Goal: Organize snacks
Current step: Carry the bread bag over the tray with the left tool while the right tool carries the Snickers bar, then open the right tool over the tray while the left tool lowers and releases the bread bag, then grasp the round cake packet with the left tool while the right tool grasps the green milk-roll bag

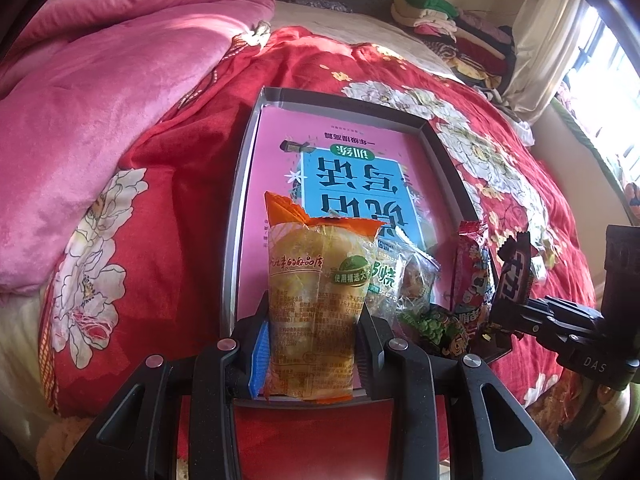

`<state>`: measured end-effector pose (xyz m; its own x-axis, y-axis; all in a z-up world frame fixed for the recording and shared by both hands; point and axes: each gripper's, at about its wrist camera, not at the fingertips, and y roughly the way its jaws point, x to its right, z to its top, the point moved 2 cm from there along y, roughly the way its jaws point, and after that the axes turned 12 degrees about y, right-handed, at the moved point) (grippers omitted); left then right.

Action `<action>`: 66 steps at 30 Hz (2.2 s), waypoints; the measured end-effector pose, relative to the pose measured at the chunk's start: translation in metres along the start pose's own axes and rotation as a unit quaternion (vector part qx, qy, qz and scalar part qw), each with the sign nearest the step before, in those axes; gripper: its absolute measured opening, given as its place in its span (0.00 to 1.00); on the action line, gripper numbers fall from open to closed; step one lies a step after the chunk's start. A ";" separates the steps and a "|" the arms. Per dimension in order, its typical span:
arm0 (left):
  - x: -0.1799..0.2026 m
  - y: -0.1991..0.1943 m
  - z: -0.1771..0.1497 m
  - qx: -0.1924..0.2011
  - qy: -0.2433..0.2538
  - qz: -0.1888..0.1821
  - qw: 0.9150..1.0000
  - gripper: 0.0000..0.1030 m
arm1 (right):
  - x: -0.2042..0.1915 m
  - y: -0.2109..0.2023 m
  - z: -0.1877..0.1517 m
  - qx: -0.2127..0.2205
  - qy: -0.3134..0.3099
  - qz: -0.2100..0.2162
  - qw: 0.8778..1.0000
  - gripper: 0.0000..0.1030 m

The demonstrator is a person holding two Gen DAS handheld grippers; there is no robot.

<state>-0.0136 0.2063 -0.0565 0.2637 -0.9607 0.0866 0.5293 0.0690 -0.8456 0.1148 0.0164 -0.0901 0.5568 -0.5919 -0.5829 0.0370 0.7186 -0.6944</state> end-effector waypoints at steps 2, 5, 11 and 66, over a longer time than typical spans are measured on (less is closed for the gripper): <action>0.000 0.000 0.000 0.000 0.000 0.000 1.000 0.35 | 0.001 0.001 0.002 0.002 0.005 0.000 1.000 0.18; 0.000 0.000 0.000 0.000 0.000 0.000 1.000 0.35 | 0.004 0.001 0.004 0.007 0.016 0.001 1.000 0.18; 0.000 0.000 0.000 -0.001 -0.001 -0.002 1.000 0.35 | 0.007 -0.002 0.006 0.014 0.021 -0.001 1.000 0.23; 0.218 0.026 0.054 -0.003 0.152 -0.111 0.982 0.61 | 0.158 -0.140 0.042 0.118 0.065 -0.201 0.970 0.60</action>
<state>0.1014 0.0131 -0.0311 -0.1119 -0.9877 0.1089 0.5422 -0.1525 -0.8263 0.2324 -0.1618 -0.0673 0.3499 -0.8713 -0.3442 0.4262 0.4753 -0.7697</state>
